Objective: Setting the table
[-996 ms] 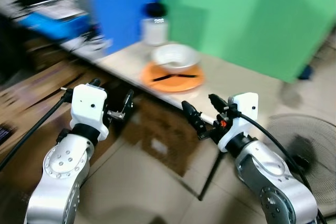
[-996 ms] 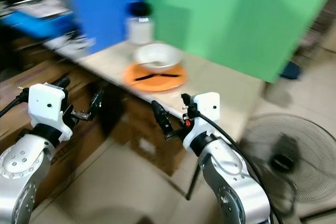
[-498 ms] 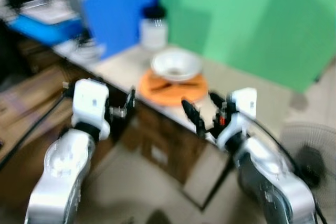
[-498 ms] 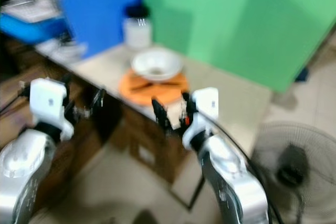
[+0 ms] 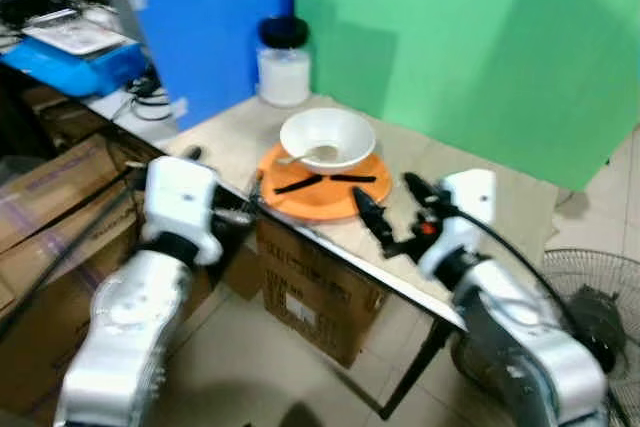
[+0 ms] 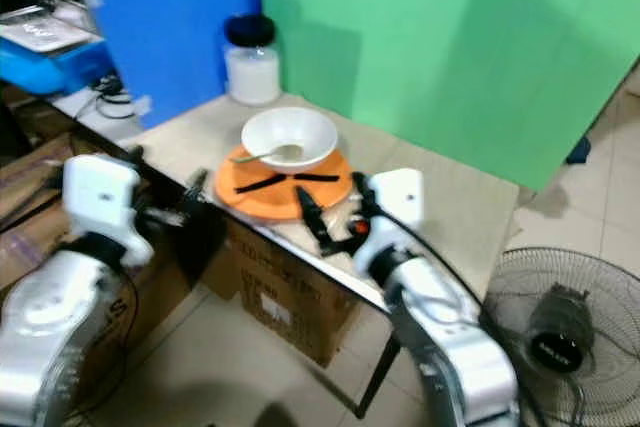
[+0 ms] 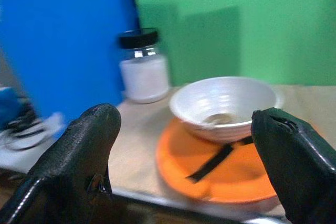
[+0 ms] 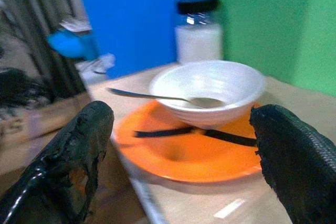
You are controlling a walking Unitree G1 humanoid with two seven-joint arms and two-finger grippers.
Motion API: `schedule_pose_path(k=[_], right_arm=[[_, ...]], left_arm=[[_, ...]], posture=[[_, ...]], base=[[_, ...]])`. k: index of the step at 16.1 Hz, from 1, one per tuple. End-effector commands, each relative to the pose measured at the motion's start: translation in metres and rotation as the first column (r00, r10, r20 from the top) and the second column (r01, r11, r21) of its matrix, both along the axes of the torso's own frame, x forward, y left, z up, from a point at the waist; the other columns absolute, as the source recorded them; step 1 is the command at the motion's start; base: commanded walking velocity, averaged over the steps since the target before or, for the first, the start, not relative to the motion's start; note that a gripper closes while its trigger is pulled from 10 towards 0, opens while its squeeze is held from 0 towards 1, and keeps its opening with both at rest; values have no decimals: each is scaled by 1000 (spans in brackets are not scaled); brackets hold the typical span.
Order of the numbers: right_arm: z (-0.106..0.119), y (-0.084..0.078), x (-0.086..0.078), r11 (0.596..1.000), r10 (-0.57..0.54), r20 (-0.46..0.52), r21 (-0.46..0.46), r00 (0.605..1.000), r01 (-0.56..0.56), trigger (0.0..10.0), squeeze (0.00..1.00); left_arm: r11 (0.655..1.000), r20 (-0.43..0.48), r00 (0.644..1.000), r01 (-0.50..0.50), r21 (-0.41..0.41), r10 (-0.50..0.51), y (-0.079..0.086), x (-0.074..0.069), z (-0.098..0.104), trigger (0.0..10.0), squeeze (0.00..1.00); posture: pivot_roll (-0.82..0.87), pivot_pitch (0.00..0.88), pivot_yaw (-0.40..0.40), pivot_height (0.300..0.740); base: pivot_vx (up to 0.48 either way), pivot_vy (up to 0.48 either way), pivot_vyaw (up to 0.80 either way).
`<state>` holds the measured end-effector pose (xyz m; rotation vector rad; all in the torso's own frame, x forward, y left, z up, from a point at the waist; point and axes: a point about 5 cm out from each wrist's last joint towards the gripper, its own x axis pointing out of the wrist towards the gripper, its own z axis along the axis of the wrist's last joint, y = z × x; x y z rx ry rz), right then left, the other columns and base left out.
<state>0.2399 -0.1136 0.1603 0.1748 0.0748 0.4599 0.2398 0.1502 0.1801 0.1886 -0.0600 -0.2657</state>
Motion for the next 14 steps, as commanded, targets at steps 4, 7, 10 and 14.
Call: schedule_pose_path(k=[4, 7, 10, 14], right_arm=[[2, 4, 1, 1000, 11, 10, 14, 1000, -11, 10000, 1000], [1, -3, 2, 998, -57, 9, 19, 998, 57, 10000, 1000], [-1, -19, 1, 983, -179, -9, 30, 984, 180, 10000, 1000], [-4, -21, -1, 978, -204, -28, 27, 978, 205, 10000, 1000]], left_arm=[[1000, 7, 1000, -14, 10, 14, 6, 0, 2, 10000, 0], [1000, 7, 1000, -10, 9, 10, 5, 1, 2, 10000, 0], [1000, 13, 1000, 8, -6, -8, 4, 1, 4, 10000, 0], [1000, 7, 1000, 22, -2, -22, 2, 3, 3, 10000, 0]], posture=[[102, 32, -3, 740], [97, 29, 2, 740], [90, 25, 11, 740], [85, 23, 17, 740]], base=[[307, 0, 0], [310, 0, 0], [206, 0, 0], [0, 183, -584]])
